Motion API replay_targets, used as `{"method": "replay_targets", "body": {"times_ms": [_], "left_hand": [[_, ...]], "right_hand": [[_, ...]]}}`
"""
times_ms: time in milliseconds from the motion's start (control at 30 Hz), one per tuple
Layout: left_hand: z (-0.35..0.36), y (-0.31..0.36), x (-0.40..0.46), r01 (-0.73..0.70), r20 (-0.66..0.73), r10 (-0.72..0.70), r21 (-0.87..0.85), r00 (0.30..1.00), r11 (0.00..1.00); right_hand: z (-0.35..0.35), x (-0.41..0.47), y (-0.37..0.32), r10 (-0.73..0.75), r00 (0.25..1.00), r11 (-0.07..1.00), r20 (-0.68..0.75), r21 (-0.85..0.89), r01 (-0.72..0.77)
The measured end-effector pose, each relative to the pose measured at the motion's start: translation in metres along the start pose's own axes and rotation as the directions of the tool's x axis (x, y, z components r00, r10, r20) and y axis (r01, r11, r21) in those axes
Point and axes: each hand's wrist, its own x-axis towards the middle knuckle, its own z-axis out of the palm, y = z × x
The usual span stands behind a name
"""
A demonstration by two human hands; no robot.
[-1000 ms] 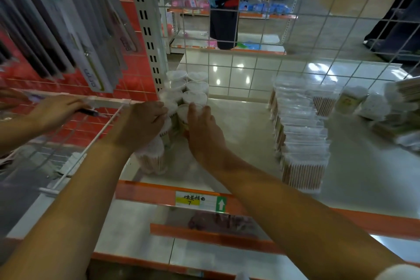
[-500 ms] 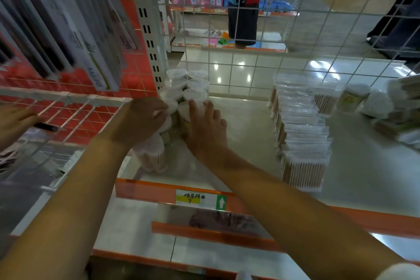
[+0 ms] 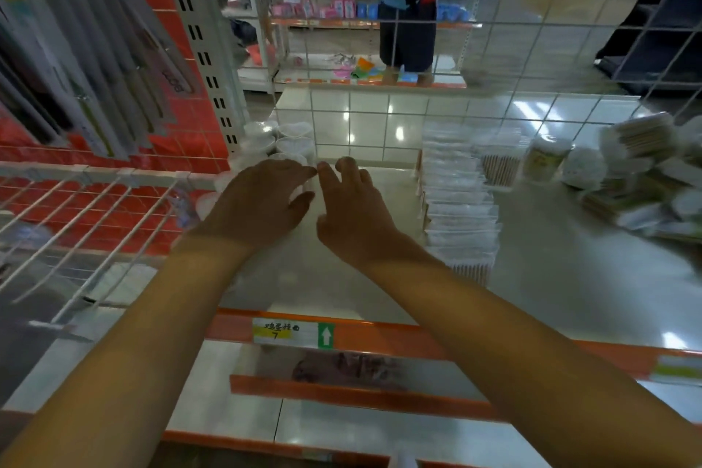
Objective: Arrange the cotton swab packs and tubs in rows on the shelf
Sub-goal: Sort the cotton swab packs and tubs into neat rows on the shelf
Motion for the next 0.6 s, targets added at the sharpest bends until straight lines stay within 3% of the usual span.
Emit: {"method": "replay_targets", "body": {"times_ms": [267,600], "left_hand": [[0.017,0.064,0.026,-0.041,-0.068,0.054,0.18,0.996,0.983],[0.056,0.152,0.059,-0.146,-0.018,0.15,0.152,0.988,0.978]], "right_hand": [[-0.037,-0.034,0.055,0.066,0.994,0.992,-0.089,-0.103,-0.075],[-0.076,-0.082,0.137,0.194,0.975,0.966,-0.108,-0.151,-0.209]]}}
